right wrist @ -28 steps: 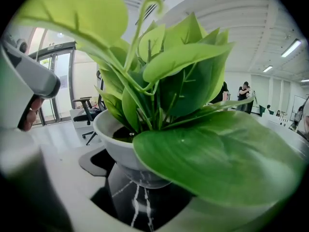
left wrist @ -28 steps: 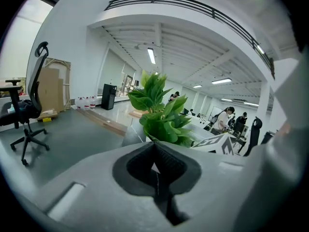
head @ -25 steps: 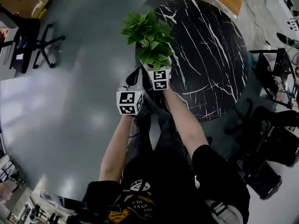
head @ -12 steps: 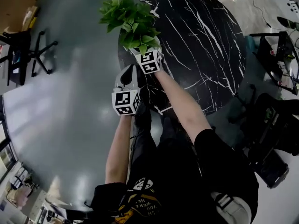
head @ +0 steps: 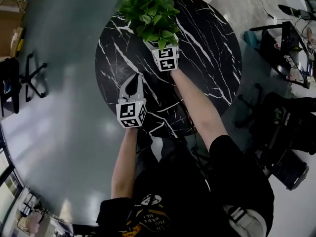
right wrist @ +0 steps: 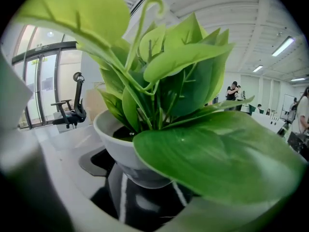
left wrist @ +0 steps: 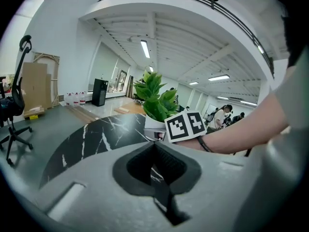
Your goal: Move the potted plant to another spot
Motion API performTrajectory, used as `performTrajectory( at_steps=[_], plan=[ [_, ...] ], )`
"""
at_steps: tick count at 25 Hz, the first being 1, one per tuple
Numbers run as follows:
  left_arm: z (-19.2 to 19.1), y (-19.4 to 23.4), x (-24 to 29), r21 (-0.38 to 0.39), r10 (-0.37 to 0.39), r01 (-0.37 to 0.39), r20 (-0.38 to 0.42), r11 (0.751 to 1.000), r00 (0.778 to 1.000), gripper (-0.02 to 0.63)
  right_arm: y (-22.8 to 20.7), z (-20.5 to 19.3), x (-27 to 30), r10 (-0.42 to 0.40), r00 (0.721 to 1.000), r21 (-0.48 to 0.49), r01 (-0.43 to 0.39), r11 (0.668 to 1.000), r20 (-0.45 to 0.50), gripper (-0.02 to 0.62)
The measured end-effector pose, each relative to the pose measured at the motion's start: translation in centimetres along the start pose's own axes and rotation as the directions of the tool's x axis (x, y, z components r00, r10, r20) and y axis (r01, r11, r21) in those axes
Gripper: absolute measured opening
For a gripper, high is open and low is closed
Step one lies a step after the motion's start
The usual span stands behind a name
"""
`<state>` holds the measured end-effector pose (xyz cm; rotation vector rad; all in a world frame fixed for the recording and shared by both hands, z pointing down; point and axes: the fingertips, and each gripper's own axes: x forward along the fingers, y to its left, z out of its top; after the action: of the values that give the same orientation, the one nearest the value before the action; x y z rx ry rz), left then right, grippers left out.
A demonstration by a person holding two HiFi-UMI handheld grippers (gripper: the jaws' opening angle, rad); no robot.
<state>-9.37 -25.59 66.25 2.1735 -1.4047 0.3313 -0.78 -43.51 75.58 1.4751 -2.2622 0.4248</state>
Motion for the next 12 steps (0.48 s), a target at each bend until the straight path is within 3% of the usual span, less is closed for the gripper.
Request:
performTrajectory(
  at_steps=[6,12],
  plan=[
    [1.0,-3.7,3.8,0.034,-0.047,0.047,-0.010,0.998,0.999,0.003,-12.6,-0.5,-2.5,-0.134,0.991,0.051,0.135,0.990,-0.012,0.489],
    [1.6,-6.4,5.9,0.042,-0.084,0.085,-0.023,0.995,0.996,0.003,-23.5,-2.4,-6.8,-0.263,0.964,0.119,0.264,0.957,-0.027,0.489]
  ],
)
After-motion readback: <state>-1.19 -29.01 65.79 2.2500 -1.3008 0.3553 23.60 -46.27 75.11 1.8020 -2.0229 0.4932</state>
